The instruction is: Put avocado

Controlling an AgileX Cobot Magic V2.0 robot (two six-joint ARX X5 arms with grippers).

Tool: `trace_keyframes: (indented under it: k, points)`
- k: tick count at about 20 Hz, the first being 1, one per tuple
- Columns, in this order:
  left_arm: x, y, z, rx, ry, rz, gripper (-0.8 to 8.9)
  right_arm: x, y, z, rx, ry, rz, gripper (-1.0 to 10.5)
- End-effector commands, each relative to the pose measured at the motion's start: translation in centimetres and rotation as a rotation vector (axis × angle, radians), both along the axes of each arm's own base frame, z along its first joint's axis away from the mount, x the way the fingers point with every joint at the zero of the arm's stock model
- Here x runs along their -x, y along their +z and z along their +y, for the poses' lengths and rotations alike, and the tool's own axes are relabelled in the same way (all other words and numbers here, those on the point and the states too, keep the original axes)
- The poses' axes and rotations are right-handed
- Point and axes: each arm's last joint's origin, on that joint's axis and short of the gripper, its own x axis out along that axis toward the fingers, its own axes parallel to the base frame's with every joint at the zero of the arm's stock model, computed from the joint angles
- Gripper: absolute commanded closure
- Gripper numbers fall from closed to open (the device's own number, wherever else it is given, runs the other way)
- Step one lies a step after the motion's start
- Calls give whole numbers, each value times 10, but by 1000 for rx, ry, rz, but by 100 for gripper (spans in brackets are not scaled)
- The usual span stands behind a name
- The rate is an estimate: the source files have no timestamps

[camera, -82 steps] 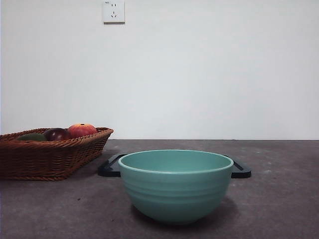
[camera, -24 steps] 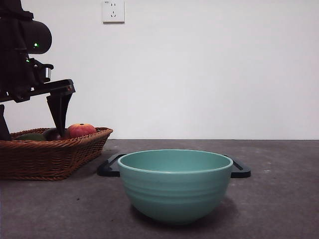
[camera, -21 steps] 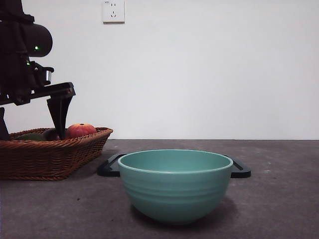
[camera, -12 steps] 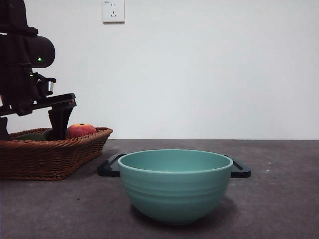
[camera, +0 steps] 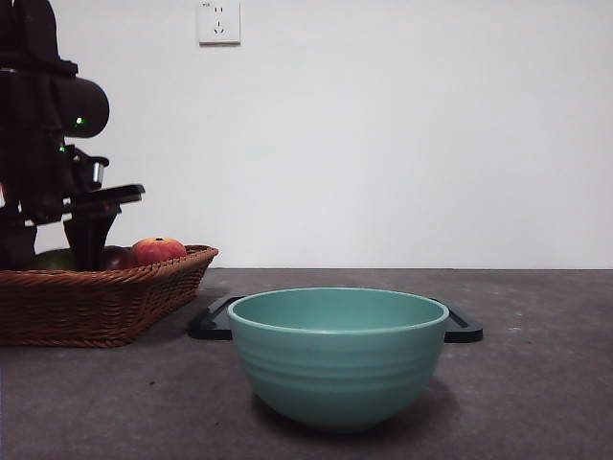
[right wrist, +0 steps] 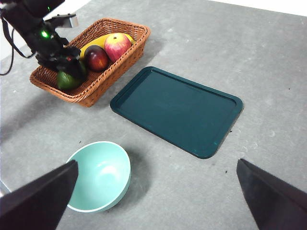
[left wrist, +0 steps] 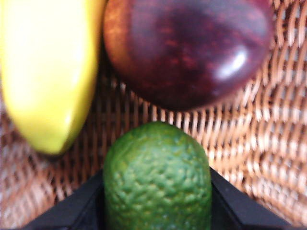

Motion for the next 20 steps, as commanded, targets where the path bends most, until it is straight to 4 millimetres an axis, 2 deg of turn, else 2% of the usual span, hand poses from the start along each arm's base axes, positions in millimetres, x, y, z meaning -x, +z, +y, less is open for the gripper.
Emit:
trace_keyframes:
  k: [1,3,5,8,11,15,20]
  points:
    - [-6,17,-3,4,-32,-41,727,1,6,0,-4,5,-20,327]
    - [2,37,-4,9,-40,-78,727,1,6,0,-4,5,-20,327]
    - [19,61,-10,12,-77,-111,727,1,6,0,-4,5,-21,327]
    - [49,94,-31,25,-177,-178,727,1,6,0,-4,4,-21,327]
    - [76,115,-60,51,-292,-241,727,1,6,0,-4,5,-21,327]
    - [99,114,-110,77,-471,-247,727,1,6,0,-4,5,-21,327]
    - [116,91,-169,95,-649,-228,727,1,6,0,-4,5,-20,327]
